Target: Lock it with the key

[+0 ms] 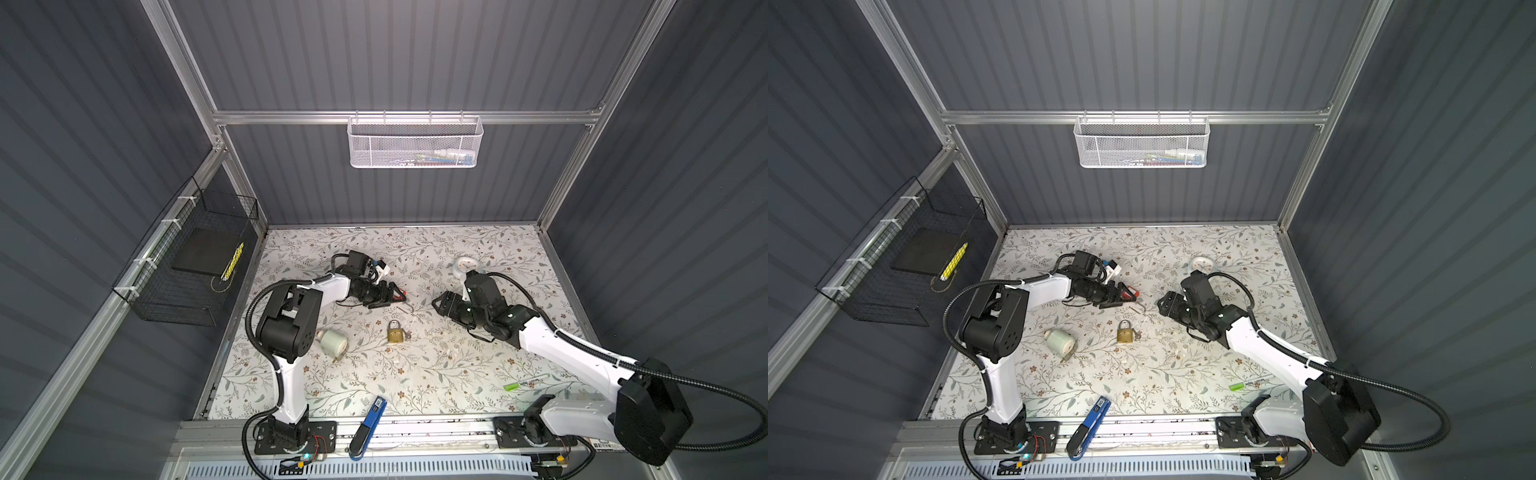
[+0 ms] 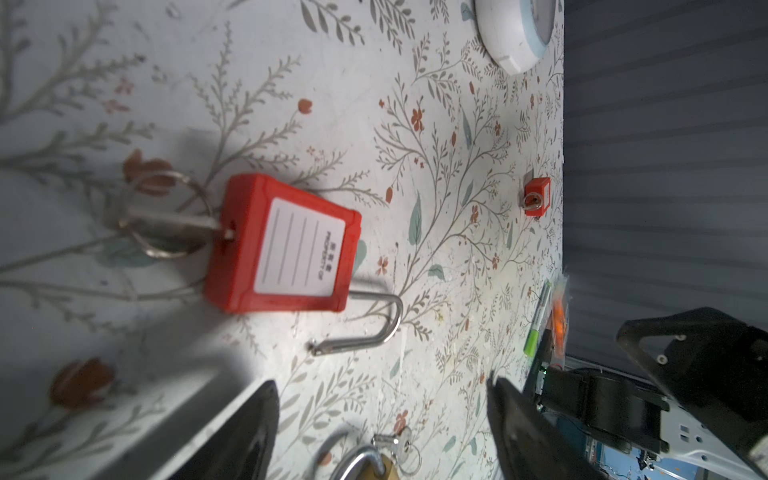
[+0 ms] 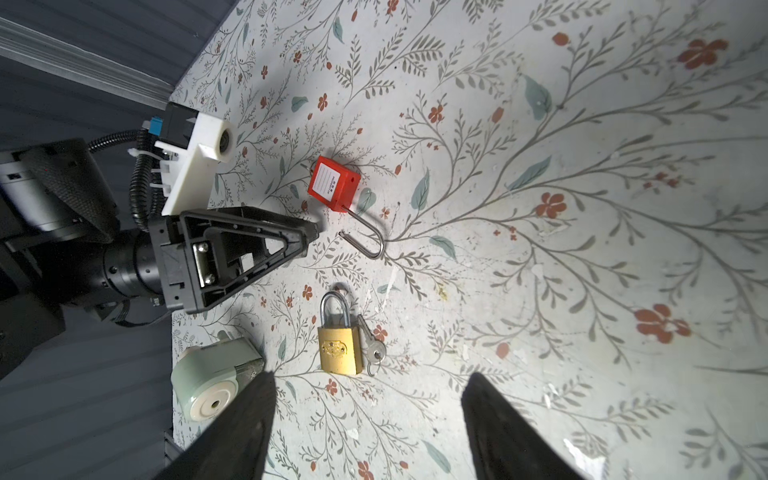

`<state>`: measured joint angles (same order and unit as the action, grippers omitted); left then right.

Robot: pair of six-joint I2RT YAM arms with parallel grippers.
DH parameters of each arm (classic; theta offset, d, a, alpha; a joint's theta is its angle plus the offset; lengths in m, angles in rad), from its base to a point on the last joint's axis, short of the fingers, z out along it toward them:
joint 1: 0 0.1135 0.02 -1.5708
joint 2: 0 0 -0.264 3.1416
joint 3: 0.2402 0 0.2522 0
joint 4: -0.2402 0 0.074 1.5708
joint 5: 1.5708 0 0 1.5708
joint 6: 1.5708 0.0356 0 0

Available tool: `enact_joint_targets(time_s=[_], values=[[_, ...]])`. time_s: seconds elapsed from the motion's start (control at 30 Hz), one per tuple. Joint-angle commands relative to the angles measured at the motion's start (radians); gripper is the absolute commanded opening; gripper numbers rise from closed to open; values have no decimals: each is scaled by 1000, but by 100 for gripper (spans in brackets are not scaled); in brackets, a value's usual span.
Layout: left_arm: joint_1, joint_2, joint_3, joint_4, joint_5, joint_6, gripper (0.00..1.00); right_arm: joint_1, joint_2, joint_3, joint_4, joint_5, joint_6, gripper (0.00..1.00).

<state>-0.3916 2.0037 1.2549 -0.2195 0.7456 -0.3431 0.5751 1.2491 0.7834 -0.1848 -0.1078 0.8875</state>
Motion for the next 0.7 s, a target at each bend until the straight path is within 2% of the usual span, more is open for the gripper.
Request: enact_joint_targets(time_s=[0.0, 0.17, 0.27, 0.43, 0.6, 0.67], values=[[-9, 41, 51, 19, -15, -20, 81, -20, -50, -17, -35, -23, -42, 73], [-20, 94, 113, 18, -25, -27, 81, -27, -120, -87, -28, -15, -33, 73], [-38, 123, 150, 2, -82, -17, 81, -31, -159, -114, -29, -20, -31, 74], [-65, 169, 242, 6, -119, -26, 81, -35, -155, -156, -4, -55, 12, 79], [-79, 180, 271, 33, -118, -30, 81, -36, -85, -86, -118, 32, -29, 79], [-72, 164, 288, -17, -135, 12, 81, -36, -41, -29, -171, 63, -48, 80]])
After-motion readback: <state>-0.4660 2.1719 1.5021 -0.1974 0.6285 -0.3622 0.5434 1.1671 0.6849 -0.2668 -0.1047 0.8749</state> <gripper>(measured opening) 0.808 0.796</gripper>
